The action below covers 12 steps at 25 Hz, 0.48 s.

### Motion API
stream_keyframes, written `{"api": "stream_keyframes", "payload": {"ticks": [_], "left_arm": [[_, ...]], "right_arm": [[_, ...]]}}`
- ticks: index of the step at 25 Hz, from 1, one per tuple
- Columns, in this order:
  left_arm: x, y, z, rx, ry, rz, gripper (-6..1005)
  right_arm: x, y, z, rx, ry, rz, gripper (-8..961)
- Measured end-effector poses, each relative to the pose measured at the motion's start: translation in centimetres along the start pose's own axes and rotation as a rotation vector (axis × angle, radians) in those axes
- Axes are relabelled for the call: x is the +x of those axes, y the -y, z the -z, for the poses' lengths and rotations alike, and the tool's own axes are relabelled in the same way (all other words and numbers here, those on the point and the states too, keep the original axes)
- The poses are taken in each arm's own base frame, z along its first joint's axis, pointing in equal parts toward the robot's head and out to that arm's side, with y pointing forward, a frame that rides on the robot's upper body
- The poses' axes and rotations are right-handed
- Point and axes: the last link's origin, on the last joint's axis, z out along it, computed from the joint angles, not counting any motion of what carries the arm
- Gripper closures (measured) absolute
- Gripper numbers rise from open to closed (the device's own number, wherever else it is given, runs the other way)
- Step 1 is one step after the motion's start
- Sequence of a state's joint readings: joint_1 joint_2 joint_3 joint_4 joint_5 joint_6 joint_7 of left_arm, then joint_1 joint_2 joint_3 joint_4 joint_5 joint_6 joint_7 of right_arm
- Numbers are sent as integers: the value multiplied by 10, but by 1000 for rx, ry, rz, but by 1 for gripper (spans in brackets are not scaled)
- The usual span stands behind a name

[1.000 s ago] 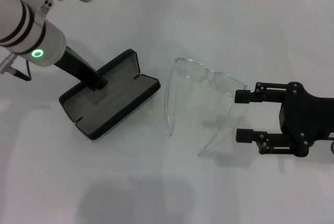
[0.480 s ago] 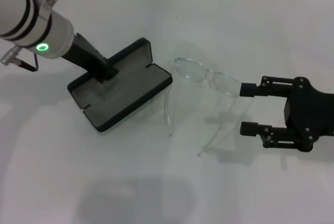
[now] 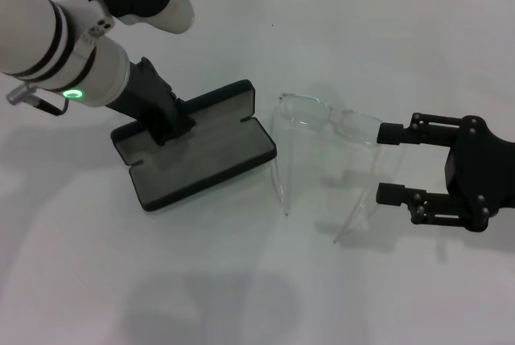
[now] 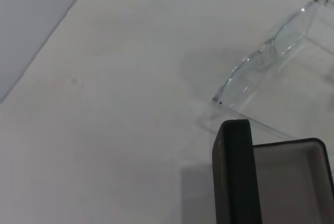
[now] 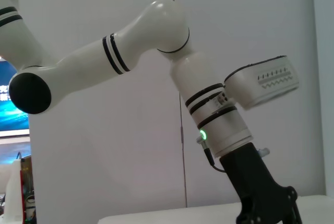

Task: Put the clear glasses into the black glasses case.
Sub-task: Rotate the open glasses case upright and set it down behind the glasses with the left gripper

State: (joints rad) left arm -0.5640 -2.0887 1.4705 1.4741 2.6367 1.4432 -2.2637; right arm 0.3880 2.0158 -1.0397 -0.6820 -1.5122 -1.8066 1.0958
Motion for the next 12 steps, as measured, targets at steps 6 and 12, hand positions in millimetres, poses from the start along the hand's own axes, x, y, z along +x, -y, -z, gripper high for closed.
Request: {"api": "stream_keyframes", "payload": {"ticks": [6,12], "left_arm": [[3,-3,4,-2,-36,-83,802],[7,-6,6,-16,-74,-169,801]], "right_arm": [[1,-1,1,5,1,10,279],[1,-1,2,6,2,11,279]]}}
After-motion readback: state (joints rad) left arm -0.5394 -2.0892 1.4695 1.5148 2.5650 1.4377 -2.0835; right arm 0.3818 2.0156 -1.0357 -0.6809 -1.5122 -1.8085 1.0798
